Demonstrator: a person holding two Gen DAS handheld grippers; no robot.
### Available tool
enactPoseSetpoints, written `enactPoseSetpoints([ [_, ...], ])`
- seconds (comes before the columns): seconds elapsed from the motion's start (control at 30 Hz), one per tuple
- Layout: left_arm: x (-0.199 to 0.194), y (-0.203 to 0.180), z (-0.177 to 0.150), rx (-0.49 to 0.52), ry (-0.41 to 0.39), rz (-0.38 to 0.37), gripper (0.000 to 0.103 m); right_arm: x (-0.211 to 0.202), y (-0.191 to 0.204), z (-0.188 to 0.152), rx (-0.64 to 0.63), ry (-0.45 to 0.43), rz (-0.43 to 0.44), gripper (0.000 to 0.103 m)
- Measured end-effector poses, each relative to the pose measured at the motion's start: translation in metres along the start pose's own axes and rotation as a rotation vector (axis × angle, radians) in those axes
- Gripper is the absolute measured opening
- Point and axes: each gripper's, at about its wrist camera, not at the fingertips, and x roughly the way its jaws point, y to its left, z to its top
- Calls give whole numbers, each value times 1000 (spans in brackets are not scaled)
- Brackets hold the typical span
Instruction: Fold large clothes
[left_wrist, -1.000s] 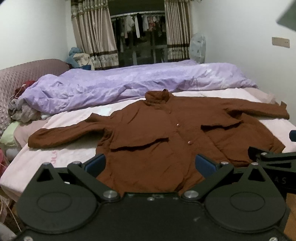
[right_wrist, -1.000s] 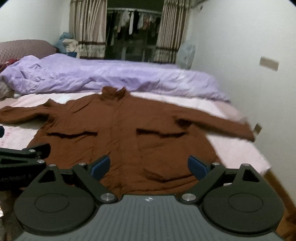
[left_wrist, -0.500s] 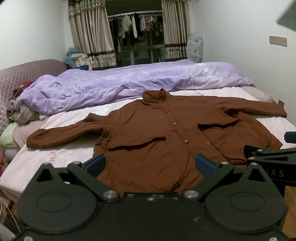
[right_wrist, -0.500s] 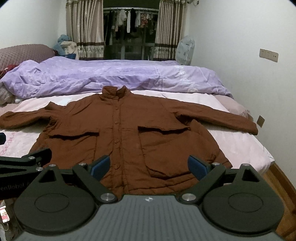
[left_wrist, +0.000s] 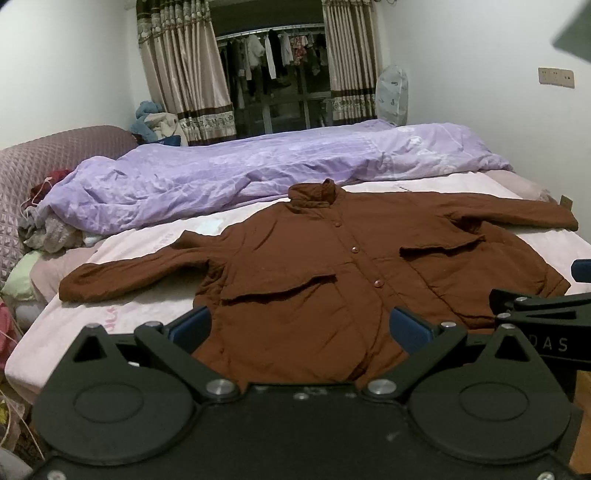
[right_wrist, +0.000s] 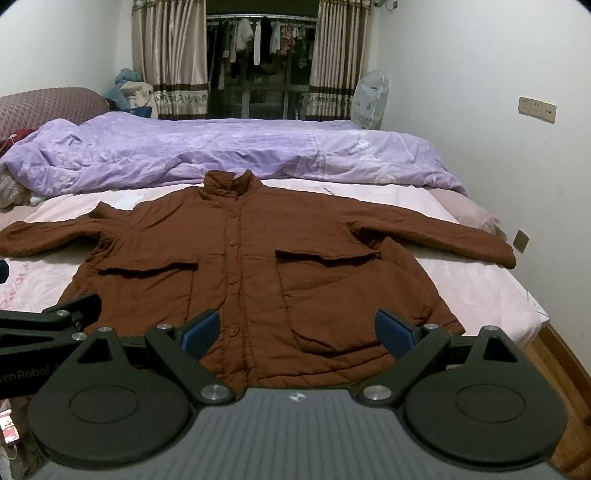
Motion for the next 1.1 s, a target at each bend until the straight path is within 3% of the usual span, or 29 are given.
enactPoseSetpoints([
  [1.1,6,-2,-1,0,14,-1,103,4,0,-4,0,16,-5,103],
])
